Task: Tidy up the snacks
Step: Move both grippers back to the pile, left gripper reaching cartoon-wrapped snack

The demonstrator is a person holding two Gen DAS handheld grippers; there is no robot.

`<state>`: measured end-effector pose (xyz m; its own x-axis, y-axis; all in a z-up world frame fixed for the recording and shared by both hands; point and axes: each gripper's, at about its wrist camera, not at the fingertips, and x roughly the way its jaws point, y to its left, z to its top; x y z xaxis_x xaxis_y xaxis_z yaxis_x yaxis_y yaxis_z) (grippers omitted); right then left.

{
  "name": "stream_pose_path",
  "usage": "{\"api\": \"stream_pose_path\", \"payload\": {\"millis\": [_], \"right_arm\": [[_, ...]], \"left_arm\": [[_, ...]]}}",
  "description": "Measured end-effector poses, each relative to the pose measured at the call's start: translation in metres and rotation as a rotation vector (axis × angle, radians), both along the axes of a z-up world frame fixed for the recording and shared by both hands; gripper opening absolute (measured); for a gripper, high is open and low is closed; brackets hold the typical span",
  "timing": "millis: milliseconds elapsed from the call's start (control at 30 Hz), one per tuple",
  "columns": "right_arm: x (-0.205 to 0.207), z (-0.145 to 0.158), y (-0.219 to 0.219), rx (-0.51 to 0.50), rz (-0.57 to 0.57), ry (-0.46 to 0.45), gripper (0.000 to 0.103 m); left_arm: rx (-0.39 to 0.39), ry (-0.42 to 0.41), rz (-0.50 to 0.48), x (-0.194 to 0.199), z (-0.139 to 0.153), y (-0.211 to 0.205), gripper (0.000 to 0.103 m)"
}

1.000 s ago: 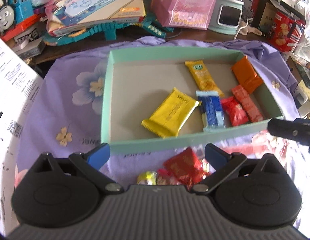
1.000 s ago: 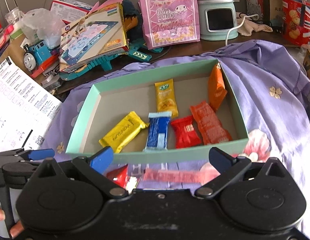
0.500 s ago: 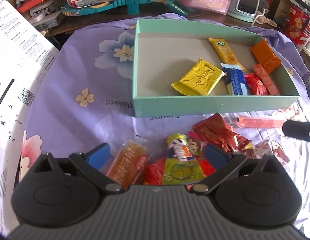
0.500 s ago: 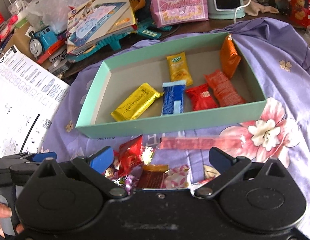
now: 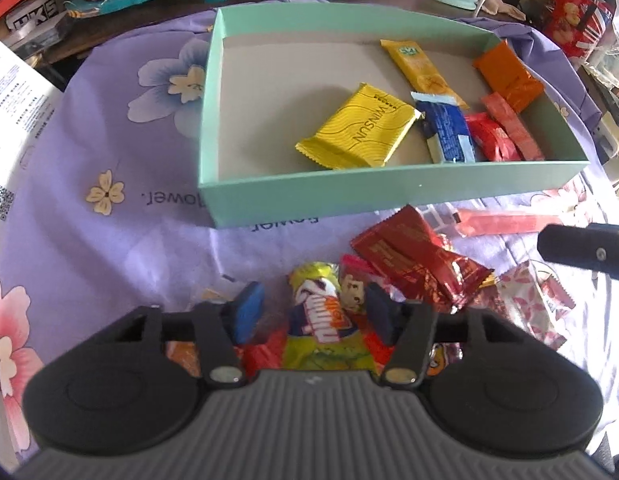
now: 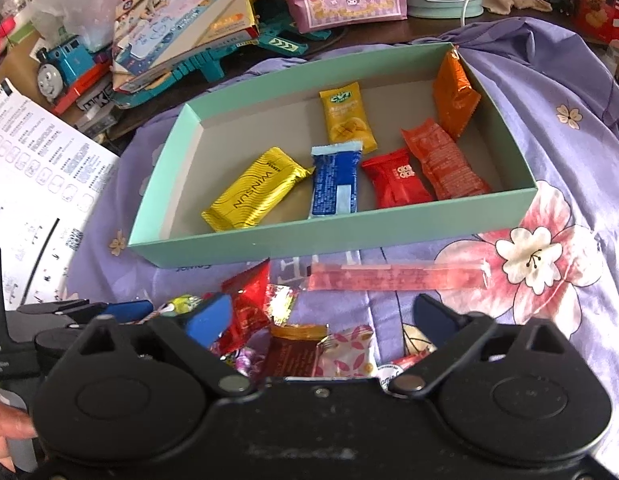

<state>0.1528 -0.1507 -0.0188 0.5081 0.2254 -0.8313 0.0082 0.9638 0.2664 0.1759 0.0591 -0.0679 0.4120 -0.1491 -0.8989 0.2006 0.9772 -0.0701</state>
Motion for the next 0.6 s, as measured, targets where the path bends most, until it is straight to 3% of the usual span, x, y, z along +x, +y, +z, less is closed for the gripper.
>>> {"api": "stream_pose_path", "payload": {"millis": [33, 100, 233, 467, 600], "right_arm": [[0.001, -0.001, 0.002, 0.001, 0.004, 0.0, 0.092], [0.005, -0.003, 0.007, -0.002, 0.018, -0.002, 0.083], [0.012, -0.007, 0.024, -0.001, 0.078, 0.008, 0.075], [0.025, -0.025, 0.071, -0.044, 0.209, 0.038, 0.05], [0.033, -0.041, 0.084, -0.048, 0.228, 0.074, 0.047]], "left_arm": [[-0.009, -0.001, 0.004, 0.0, -0.002, 0.003, 0.027], [-0.042, -0.003, 0.013, -0.003, -0.004, 0.01, 0.025], [-0.053, -0.018, 0.005, -0.014, -0.005, 0.02, 0.025], [-0.096, 0.005, 0.011, -0.019, -0.008, 0.036, 0.027], [-0.106, 0.016, 0.011, -0.019, -0.01, 0.039, 0.027]]}}
